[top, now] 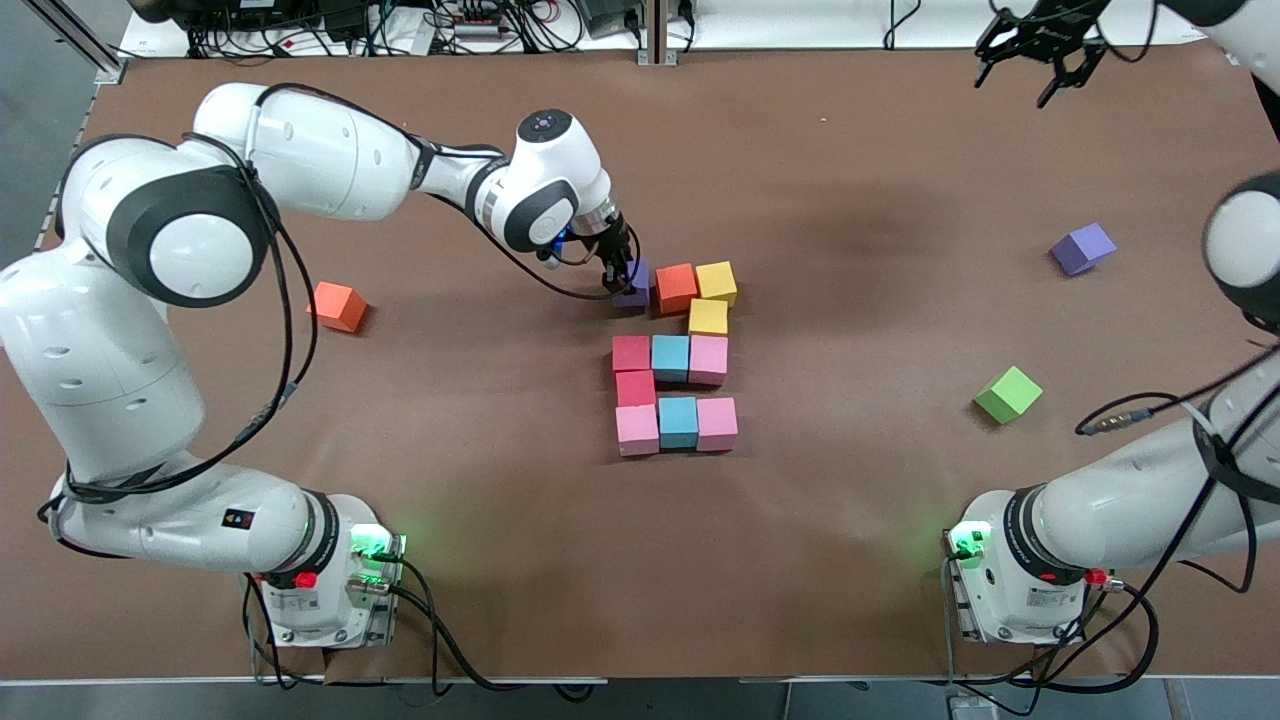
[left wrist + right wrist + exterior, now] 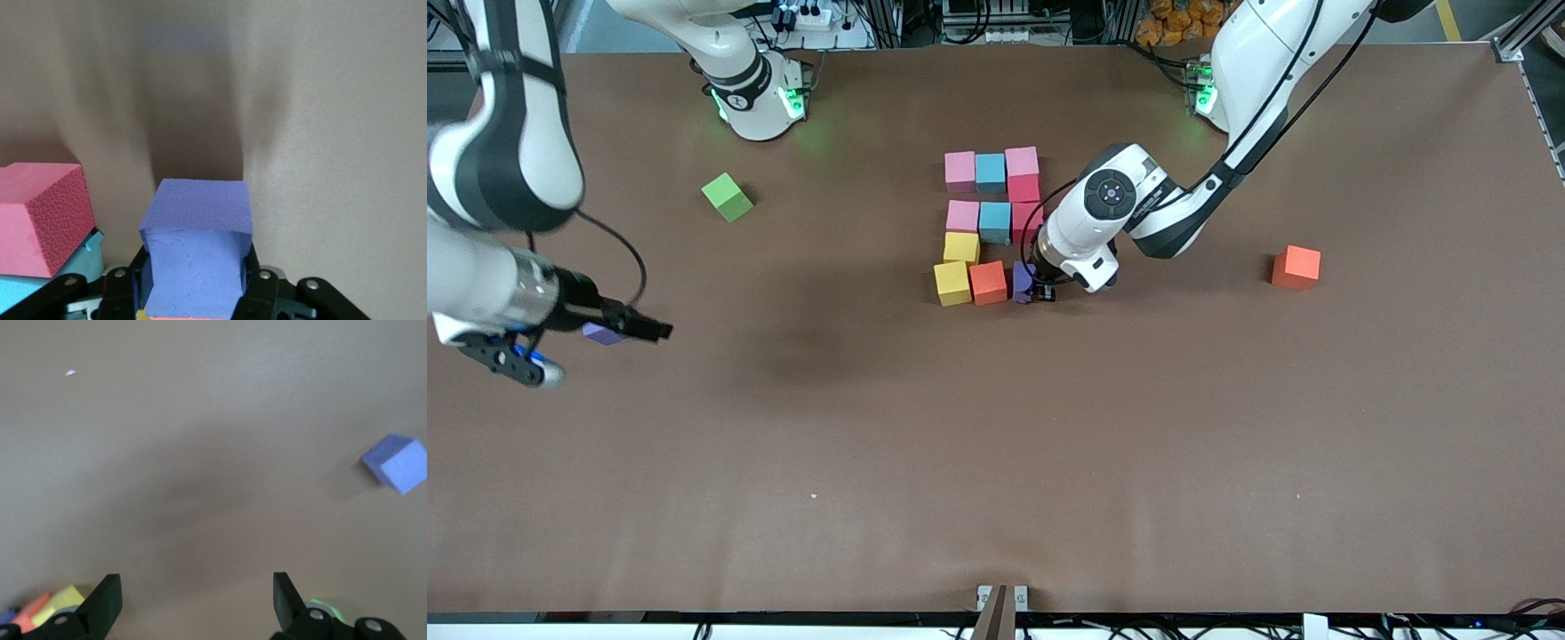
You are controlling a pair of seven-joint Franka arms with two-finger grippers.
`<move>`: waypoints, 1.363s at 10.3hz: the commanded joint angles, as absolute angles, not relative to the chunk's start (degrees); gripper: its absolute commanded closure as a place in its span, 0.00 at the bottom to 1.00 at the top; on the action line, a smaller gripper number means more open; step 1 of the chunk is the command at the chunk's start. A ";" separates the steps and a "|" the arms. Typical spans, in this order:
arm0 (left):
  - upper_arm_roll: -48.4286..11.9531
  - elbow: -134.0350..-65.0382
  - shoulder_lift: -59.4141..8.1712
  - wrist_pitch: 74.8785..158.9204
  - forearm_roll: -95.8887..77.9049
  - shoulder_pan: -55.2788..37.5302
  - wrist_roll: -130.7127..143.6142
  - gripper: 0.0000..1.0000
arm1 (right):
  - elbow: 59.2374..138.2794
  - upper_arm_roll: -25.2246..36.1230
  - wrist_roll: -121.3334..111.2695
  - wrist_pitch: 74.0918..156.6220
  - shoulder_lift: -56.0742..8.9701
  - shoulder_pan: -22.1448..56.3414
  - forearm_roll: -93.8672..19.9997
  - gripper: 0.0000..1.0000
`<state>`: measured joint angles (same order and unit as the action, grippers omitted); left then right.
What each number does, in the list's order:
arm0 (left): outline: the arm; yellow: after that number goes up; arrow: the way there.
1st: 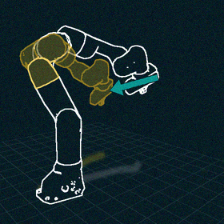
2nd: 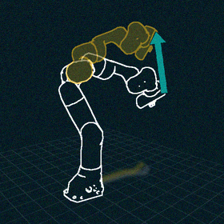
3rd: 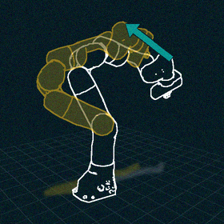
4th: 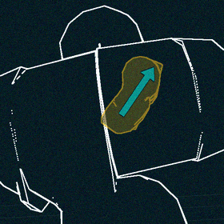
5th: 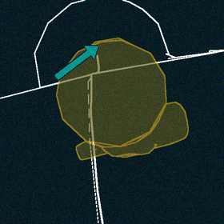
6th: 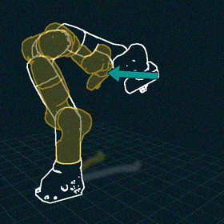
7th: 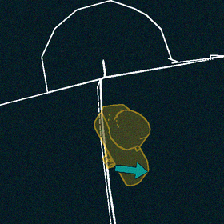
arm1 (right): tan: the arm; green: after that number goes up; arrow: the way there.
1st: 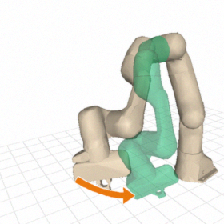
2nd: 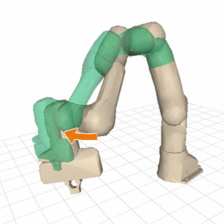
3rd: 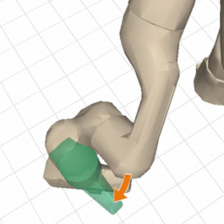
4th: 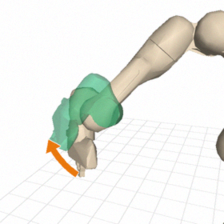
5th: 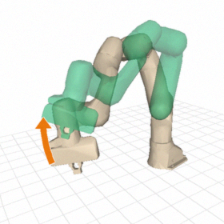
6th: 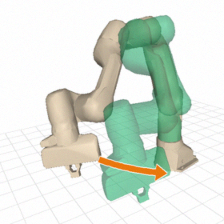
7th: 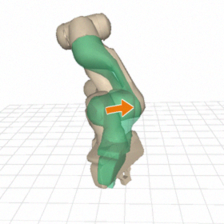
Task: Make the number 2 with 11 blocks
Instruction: 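Place the purple block at the cluster while the right gripper withdraws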
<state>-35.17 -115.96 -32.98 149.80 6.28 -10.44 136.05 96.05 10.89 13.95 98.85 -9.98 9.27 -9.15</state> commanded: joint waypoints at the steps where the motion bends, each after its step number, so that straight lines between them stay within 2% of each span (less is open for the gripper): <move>1: -35.07 -116.28 -33.22 150.82 7.38 -10.81 137.55 0.81 | 99.93 9.85 6.61 99.67 -2.48 8.88 -6.78 0.00; 2: -35.07 -116.19 -33.48 150.73 7.38 -10.81 137.46 0.78 | 99.76 9.50 4.76 99.75 -0.46 8.88 -4.24 0.00; 3: -35.07 -116.19 -33.40 150.65 7.38 -10.72 137.20 0.47 | 99.58 8.27 4.05 100.10 0.52 8.70 -2.57 0.00; 4: -35.07 -116.02 -33.22 150.12 7.38 -10.37 137.37 0.00 | 98.54 6.09 3.96 100.19 0.53 7.22 -1.50 0.00; 6: -35.24 -114.62 -30.86 145.32 7.47 -9.23 137.20 0.00 | 95.11 2.22 3.34 99.67 0.09 3.70 -1.41 0.00; 8: -35.59 -112.25 -27.09 139.42 6.25 -8.62 137.29 0.00 | 95.01 2.20 -0.32 99.14 0.09 3.69 0.69 0.00; 10: -37.61 -109.35 -22.61 135.03 1.16 -6.43 136.06 0.00 | 89.86 2.63 -3.07 96.87 -0.17 2.91 0.62 0.00; 12: -40.42 -102.87 -22.15 125.91 0.62 -2.31 128.71 0.00 | 87.81 2.64 -2.46 92.39 -0.35 3.16 0.44 0.00; 14: -40.69 -98.02 -20.23 116.85 0.97 0.25 109.02 0.00 | 85.53 2.72 -2.55 87.83 -0.35 3.08 0.61 0.00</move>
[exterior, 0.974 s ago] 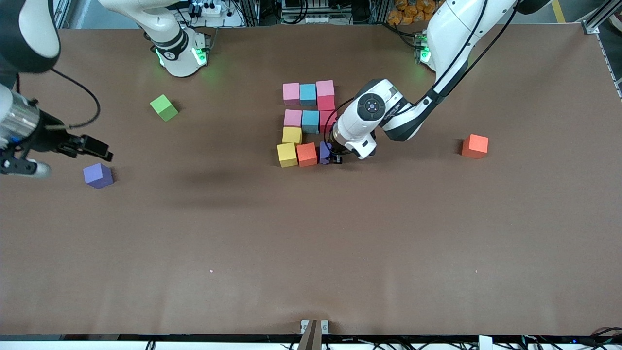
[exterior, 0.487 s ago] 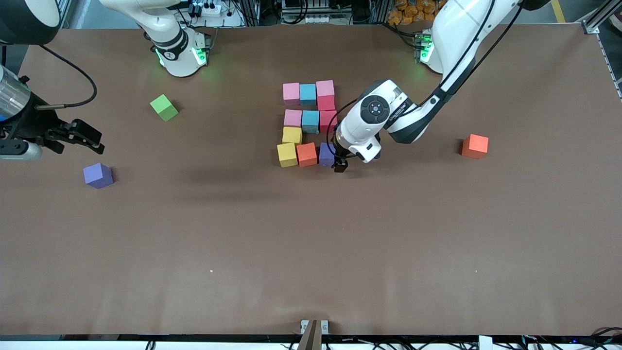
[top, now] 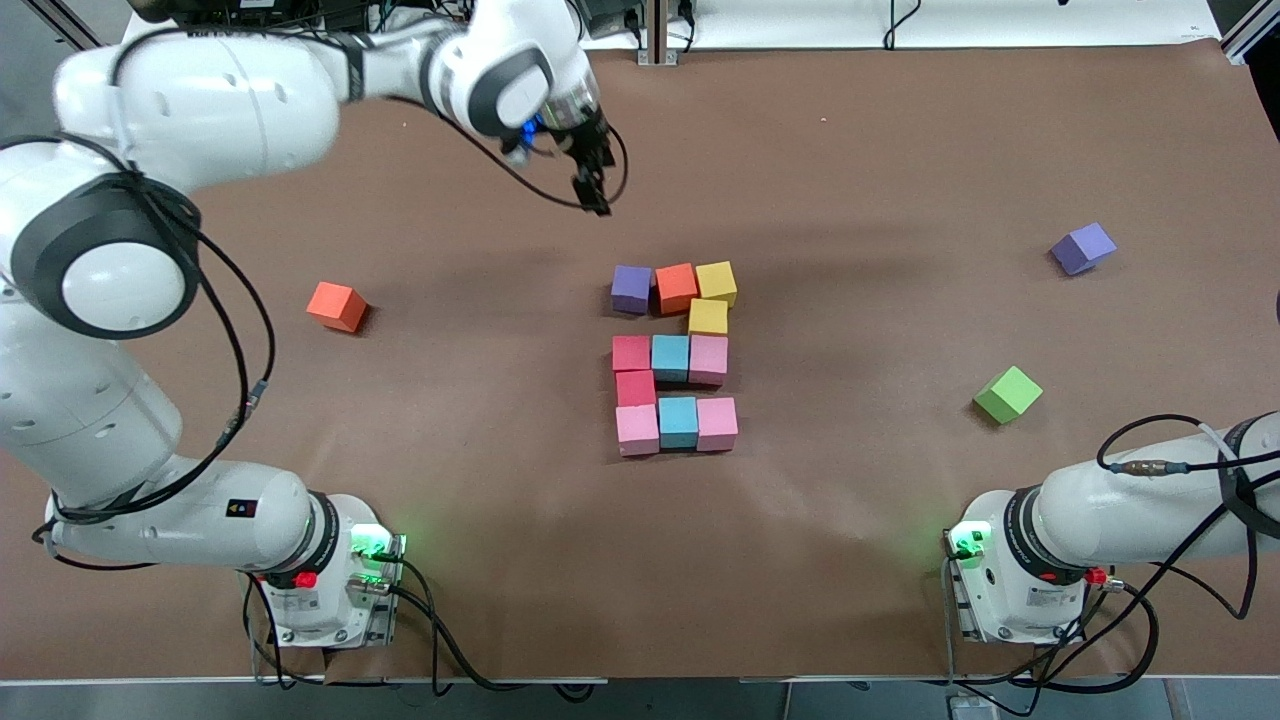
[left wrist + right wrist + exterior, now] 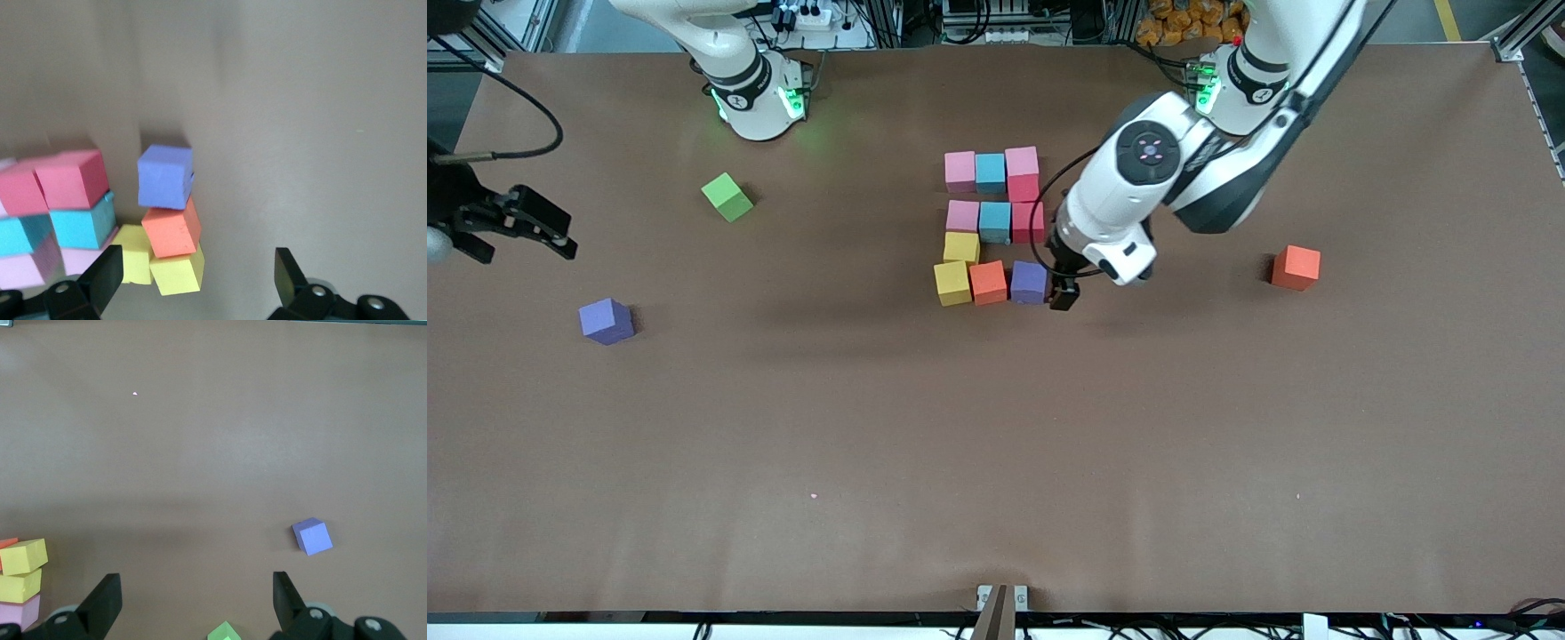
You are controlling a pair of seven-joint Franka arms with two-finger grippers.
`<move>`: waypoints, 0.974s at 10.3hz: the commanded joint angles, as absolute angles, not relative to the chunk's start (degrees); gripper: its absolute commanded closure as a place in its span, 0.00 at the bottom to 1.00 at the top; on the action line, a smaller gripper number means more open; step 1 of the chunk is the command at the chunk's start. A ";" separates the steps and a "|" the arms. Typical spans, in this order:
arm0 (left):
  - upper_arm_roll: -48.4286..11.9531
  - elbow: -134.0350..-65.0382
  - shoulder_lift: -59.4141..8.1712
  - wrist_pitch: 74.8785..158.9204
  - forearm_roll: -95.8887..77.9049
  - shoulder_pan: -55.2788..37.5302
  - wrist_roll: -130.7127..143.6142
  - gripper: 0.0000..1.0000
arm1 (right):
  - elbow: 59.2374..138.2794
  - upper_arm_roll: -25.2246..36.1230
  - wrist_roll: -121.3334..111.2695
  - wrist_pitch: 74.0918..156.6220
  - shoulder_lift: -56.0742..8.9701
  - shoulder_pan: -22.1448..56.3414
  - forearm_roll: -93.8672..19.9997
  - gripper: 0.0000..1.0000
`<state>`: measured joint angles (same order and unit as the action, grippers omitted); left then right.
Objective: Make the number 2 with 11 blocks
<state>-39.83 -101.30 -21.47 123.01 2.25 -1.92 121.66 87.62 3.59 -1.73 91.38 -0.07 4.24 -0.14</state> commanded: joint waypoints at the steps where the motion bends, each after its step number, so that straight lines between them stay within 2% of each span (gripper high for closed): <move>1: -40.61 -96.61 -18.82 113.76 0.79 2.35 99.85 0.00 | 84.91 2.72 -2.64 85.63 -0.35 2.99 0.79 0.00; 6: -39.46 -85.54 -17.67 101.00 2.64 10.00 68.28 0.00 | 81.74 2.73 -3.25 83.94 0.09 2.02 0.53 0.00; 8: -40.25 -84.82 -17.58 99.94 2.46 18.33 55.00 0.00 | 81.74 2.37 -3.25 83.94 0.26 2.20 0.53 0.00; 10: -39.73 -84.64 -16.01 98.44 3.86 21.70 43.03 0.00 | 81.74 2.55 -4.30 83.93 0.35 2.02 0.00 0.00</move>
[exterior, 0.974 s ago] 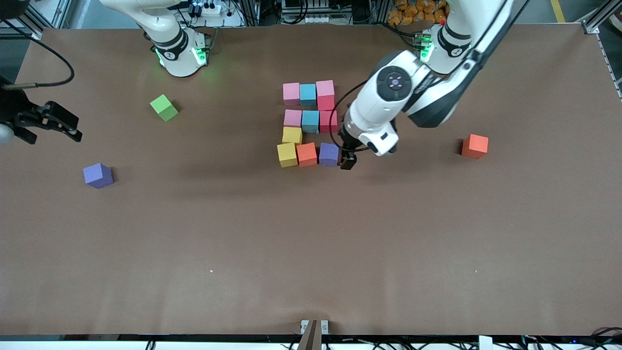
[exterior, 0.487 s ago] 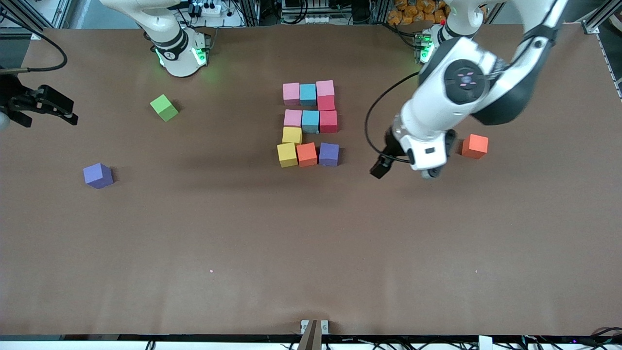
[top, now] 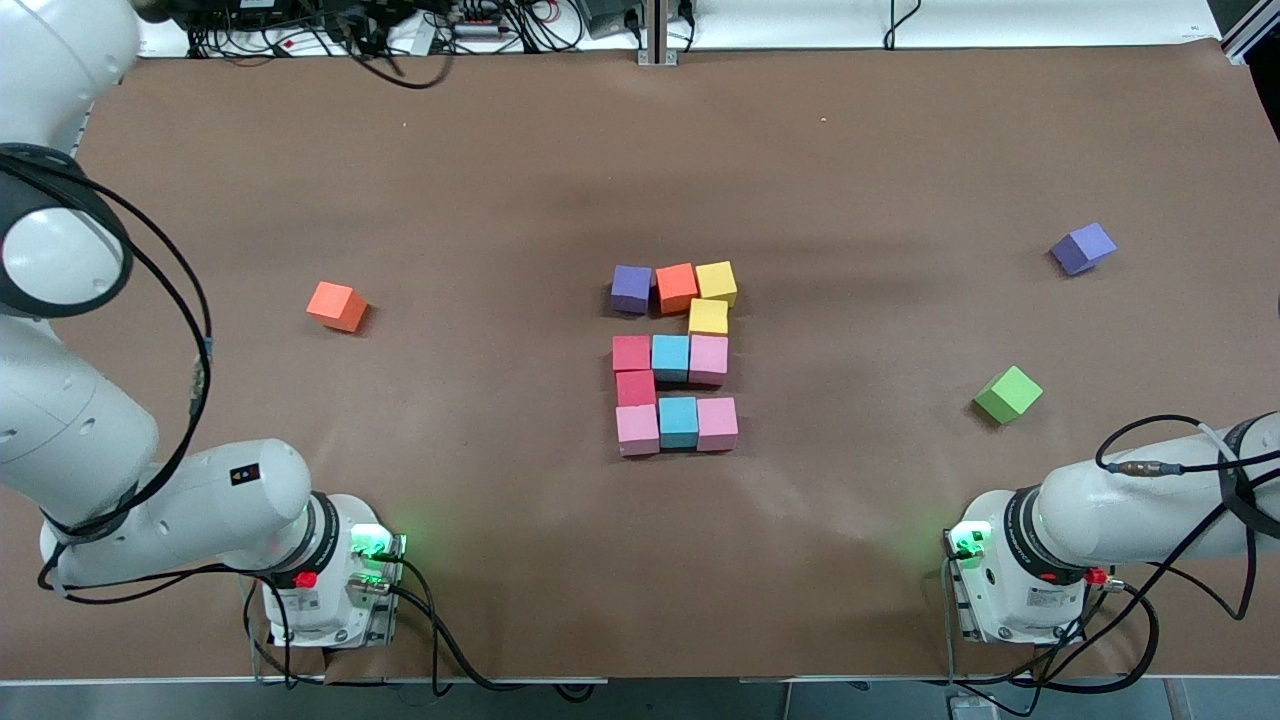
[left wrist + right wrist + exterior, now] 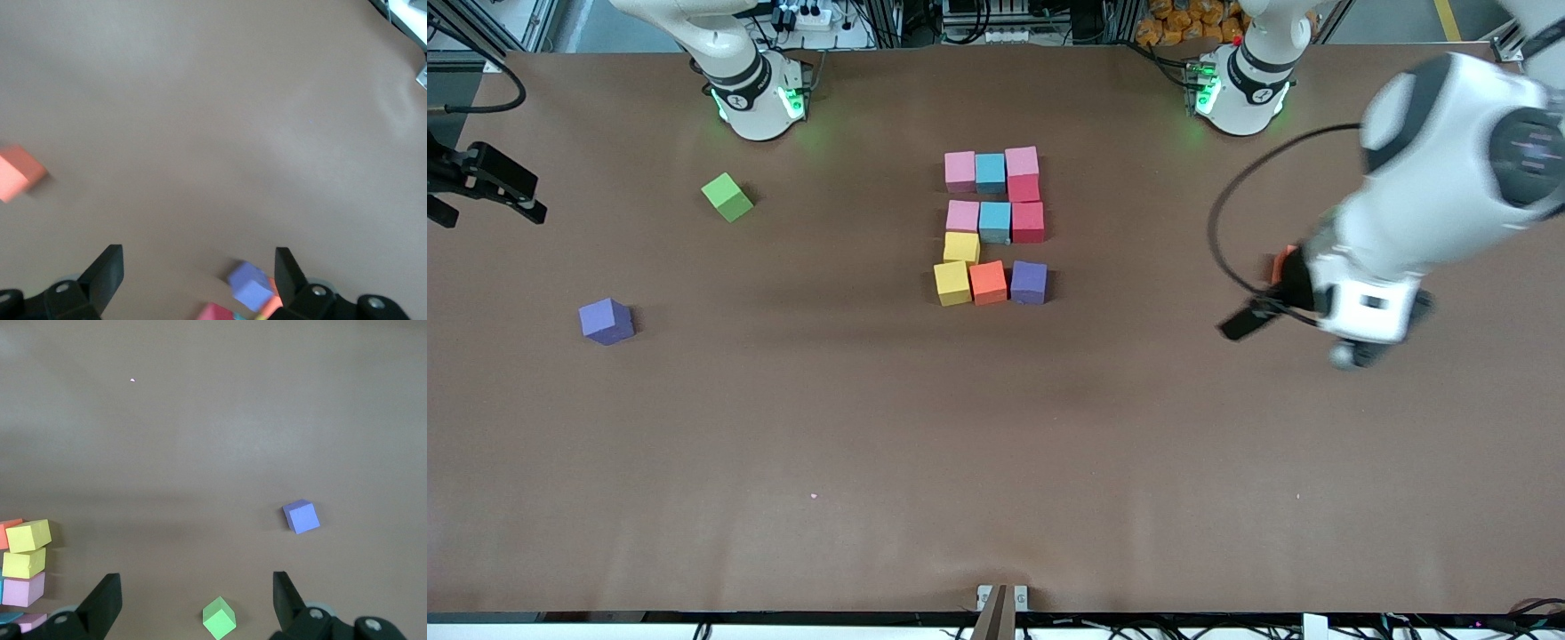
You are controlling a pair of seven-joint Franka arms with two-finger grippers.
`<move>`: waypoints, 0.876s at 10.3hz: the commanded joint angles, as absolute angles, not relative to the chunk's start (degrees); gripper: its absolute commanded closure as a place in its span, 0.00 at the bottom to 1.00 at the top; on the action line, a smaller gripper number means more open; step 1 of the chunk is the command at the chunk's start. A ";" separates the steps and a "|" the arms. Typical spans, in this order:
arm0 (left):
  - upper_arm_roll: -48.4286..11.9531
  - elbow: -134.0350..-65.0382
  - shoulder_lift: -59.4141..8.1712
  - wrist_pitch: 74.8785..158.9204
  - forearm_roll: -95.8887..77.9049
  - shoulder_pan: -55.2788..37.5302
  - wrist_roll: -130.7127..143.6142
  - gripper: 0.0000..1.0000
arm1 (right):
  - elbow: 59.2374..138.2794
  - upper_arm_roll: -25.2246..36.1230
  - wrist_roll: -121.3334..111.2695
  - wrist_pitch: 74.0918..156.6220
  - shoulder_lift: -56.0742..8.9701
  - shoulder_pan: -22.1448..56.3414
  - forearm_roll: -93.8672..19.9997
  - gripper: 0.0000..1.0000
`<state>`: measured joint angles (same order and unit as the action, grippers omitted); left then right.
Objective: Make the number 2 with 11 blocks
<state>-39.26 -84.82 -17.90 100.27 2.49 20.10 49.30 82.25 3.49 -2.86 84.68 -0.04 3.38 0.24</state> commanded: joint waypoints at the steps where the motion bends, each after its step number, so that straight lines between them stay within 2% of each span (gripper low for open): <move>1: -39.55 -84.73 -13.65 98.00 6.04 22.49 38.19 0.00 | 81.83 2.55 -4.13 84.37 0.26 2.11 0.00 0.00; 4: -39.38 -84.90 -9.78 93.96 7.91 28.81 20.44 0.00 | 82.44 2.46 -3.61 85.16 0.09 2.28 0.00 0.00; 5: -33.63 -85.25 -7.58 93.61 7.30 26.30 14.04 0.00 | 82.70 2.46 -3.08 85.69 0.09 2.37 0.26 0.00; 7: -13.19 -85.60 -3.36 89.84 1.88 11.23 6.88 0.00 | 82.79 2.72 -2.90 85.78 0.09 1.76 0.62 0.00; 8: -5.79 -86.82 -2.03 88.61 -2.50 7.51 4.25 0.00 | 82.88 2.72 -2.90 85.87 0.17 1.06 0.62 0.00; 9: -2.76 -89.62 -0.28 88.59 -2.72 4.69 3.26 0.00 | 82.88 2.72 -2.90 86.22 -0.09 0.10 0.27 0.00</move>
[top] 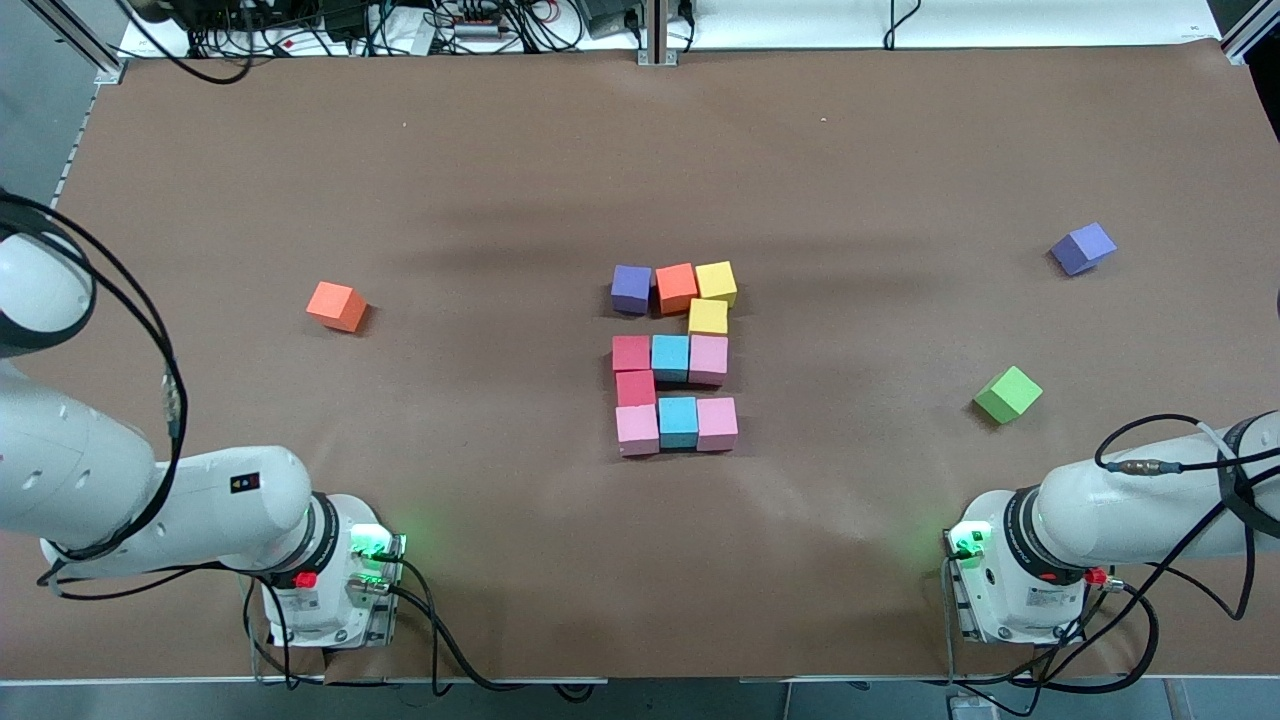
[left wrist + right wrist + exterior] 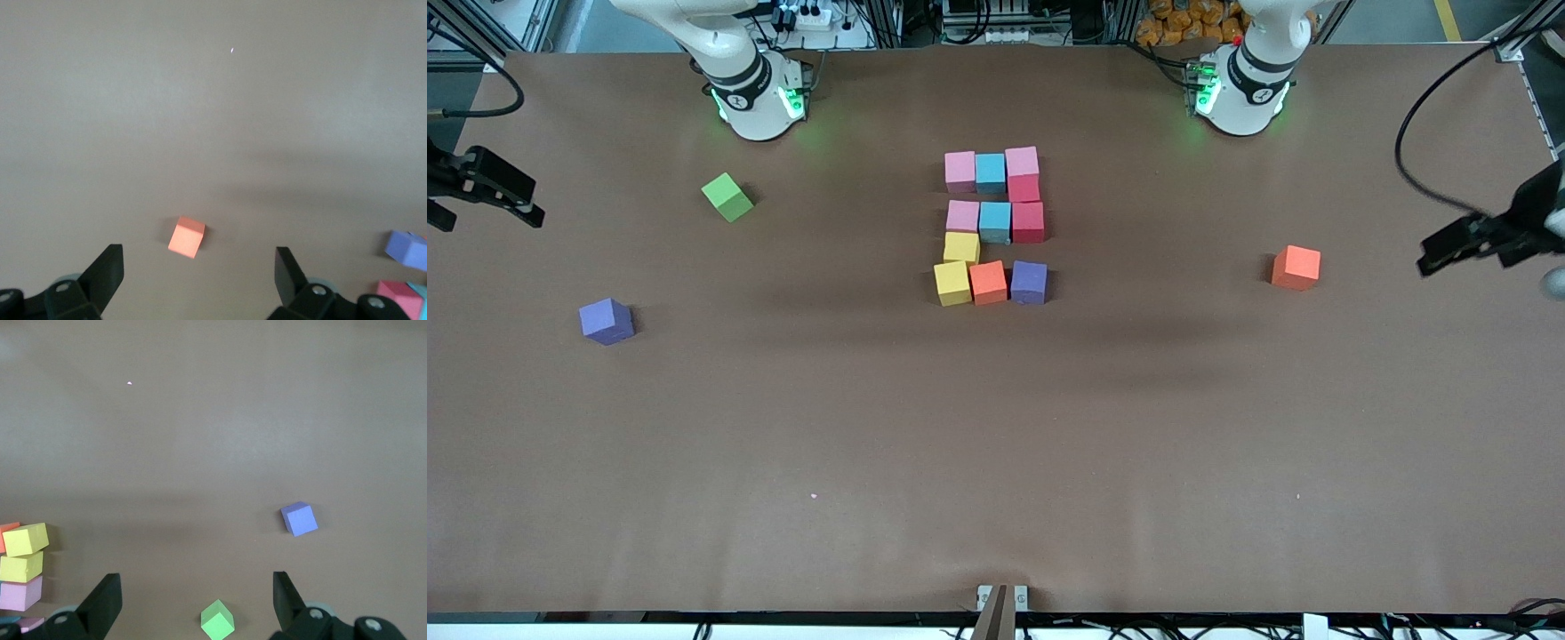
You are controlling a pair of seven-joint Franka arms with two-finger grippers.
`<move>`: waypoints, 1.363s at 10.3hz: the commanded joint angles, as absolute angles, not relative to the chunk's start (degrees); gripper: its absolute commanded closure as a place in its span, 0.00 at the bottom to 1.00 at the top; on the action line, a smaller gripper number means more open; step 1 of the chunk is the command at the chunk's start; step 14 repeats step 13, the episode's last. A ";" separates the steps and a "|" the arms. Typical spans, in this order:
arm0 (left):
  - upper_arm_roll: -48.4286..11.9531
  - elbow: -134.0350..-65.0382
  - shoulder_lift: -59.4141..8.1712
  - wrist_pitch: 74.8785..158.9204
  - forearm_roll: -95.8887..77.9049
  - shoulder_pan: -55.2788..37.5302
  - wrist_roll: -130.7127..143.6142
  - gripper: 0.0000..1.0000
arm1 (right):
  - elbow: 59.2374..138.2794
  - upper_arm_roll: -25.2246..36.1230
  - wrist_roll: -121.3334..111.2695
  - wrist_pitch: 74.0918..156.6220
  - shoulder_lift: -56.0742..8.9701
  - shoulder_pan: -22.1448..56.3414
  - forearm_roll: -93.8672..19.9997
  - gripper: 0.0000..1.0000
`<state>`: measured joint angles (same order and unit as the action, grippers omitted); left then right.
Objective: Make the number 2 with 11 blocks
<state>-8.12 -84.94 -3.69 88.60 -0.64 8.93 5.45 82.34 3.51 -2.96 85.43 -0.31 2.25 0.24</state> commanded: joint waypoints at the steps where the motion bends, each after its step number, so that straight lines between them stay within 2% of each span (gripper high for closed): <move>1: -2.72 -90.08 0.17 88.68 -2.55 4.31 3.34 0.00 | 82.97 2.72 -2.90 86.13 -0.17 -0.61 -0.08 0.00; 4: -1.94 -89.13 2.28 88.51 0.34 -0.16 4.05 0.00 | 82.97 2.46 -2.82 86.13 -0.09 -0.53 -0.62 0.00; 14: -2.55 -87.19 3.69 84.39 0.62 -0.70 5.61 0.00 | 83.76 2.20 -2.81 84.81 0.44 -0.26 -0.70 0.00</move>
